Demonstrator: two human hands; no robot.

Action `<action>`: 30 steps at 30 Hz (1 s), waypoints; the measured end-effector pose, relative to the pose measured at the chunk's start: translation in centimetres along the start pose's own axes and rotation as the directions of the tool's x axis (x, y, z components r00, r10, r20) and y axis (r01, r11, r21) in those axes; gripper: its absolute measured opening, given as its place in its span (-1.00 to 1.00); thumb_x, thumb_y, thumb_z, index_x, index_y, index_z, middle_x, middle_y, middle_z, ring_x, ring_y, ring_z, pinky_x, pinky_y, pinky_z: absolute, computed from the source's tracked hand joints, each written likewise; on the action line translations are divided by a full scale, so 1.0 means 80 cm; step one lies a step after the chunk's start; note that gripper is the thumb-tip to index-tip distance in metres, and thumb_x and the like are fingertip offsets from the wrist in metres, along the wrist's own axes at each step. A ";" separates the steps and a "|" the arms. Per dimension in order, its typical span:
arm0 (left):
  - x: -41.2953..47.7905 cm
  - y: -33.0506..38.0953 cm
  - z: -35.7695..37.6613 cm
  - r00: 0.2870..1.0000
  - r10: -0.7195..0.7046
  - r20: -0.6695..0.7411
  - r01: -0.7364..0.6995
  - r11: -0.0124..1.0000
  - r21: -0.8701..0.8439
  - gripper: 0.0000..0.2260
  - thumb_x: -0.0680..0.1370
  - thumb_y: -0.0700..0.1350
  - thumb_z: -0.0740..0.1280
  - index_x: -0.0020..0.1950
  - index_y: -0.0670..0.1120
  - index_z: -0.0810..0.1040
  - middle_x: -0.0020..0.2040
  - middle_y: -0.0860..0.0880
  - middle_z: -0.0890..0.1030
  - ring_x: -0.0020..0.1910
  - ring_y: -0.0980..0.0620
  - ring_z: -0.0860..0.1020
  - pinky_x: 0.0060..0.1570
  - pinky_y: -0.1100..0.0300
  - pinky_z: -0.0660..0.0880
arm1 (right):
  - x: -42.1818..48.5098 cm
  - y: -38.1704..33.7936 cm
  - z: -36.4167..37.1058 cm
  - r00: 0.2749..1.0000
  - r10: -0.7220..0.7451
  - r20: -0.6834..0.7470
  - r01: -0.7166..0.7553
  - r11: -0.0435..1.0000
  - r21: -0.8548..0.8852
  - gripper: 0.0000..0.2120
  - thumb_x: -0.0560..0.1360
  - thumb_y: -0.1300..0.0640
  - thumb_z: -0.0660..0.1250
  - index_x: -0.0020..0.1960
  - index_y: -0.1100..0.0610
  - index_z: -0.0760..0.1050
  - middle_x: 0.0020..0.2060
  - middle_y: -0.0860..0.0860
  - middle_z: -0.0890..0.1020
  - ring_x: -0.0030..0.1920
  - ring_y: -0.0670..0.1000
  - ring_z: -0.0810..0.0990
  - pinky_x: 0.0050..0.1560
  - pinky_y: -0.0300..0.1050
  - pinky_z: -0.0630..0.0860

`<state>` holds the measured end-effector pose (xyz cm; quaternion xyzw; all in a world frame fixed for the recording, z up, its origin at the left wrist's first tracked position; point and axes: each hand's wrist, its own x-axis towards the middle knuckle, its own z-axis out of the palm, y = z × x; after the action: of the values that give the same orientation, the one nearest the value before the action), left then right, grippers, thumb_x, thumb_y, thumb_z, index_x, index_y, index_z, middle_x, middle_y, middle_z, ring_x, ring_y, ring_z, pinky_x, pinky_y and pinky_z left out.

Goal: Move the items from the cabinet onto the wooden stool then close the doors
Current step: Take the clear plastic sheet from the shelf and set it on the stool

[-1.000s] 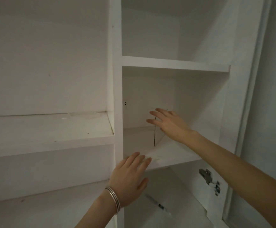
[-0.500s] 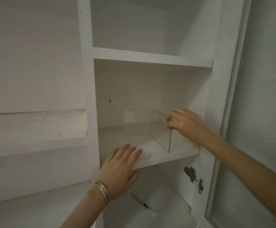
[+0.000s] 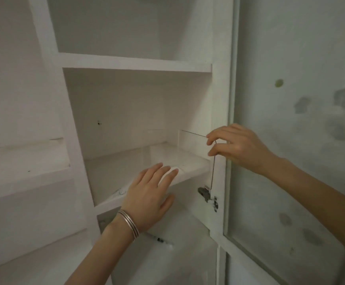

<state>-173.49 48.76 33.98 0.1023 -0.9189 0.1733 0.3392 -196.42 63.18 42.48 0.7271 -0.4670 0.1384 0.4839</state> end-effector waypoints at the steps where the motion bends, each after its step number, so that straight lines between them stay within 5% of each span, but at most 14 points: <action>1: 0.002 0.003 -0.002 1.000 0.028 -0.011 -0.029 0.999 -0.027 -0.56 0.50 0.06 0.16 0.33 -0.09 0.43 0.24 -0.07 0.53 0.28 -0.09 0.42 0.22 0.06 0.34 | -0.004 -0.005 -0.012 1.000 0.014 -0.011 -0.014 1.000 -0.013 -0.83 0.50 0.17 0.28 -0.22 0.10 0.60 -0.13 0.07 0.65 -0.12 0.12 0.63 -0.24 -0.06 0.46; 8: -0.021 0.022 -0.006 0.972 0.225 -0.067 -0.234 0.948 -0.216 -0.56 0.53 0.07 0.12 0.33 -0.10 0.45 0.23 -0.08 0.53 0.27 -0.10 0.44 0.21 0.07 0.30 | -0.034 -0.092 -0.108 0.987 0.157 -0.035 -0.160 0.975 -0.152 -0.77 0.56 0.18 0.28 -0.23 0.14 0.63 -0.21 0.03 0.67 -0.21 0.05 0.63 -0.25 -0.15 0.35; 14: -0.070 0.054 -0.007 0.903 0.421 -0.087 -0.422 0.825 -0.376 -0.56 0.53 0.08 0.14 0.32 -0.10 0.46 0.21 -0.07 0.55 0.17 -0.06 0.50 0.13 0.11 0.33 | -0.071 -0.228 -0.177 0.906 0.335 0.259 -0.281 0.933 -0.224 -0.85 0.52 0.11 0.34 -0.19 0.09 0.62 -0.20 -0.05 0.67 -0.22 -0.03 0.63 -0.22 -0.10 0.45; 17: -0.092 0.090 -0.012 0.846 0.525 -0.095 -0.506 0.734 -0.454 -0.58 0.52 0.07 0.13 0.27 -0.10 0.50 0.16 -0.08 0.58 0.02 -0.07 0.58 -0.02 0.09 0.47 | -0.104 -0.299 -0.219 0.761 0.491 0.423 -0.412 0.870 -0.270 -0.83 0.53 0.06 0.30 -0.19 0.05 0.61 -0.21 -0.09 0.65 -0.23 -0.03 0.61 -0.16 -0.14 0.43; 22: -0.125 0.180 -0.027 0.718 0.667 -0.196 -0.644 0.532 -0.550 -0.60 0.52 0.06 0.14 0.24 -0.10 0.54 0.11 -0.08 0.60 -0.01 -0.08 0.59 -0.06 0.07 0.51 | -0.142 -0.404 -0.317 0.416 0.710 0.569 -0.580 0.688 -0.436 -0.89 0.49 0.00 0.31 -0.13 -0.02 0.59 -0.20 -0.15 0.63 -0.21 -0.08 0.59 -0.12 -0.15 0.40; 30: -0.193 0.369 -0.111 0.449 0.793 -0.412 -0.796 0.145 -0.588 -0.60 0.53 0.09 0.13 0.22 -0.07 0.56 0.03 -0.05 0.63 -0.03 -0.06 0.58 -0.03 0.04 0.49 | -0.162 -0.589 -0.504 -0.031 0.912 0.410 -0.600 0.311 -0.737 -0.95 0.42 0.01 0.36 -0.15 -0.05 0.59 -0.23 -0.18 0.61 -0.26 -0.08 0.59 -0.07 -0.21 0.30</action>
<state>-165.74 80.45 22.74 -0.5374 -0.8159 -0.0488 0.2075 -154.82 108.34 26.84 0.2063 -0.9634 -0.0428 0.1656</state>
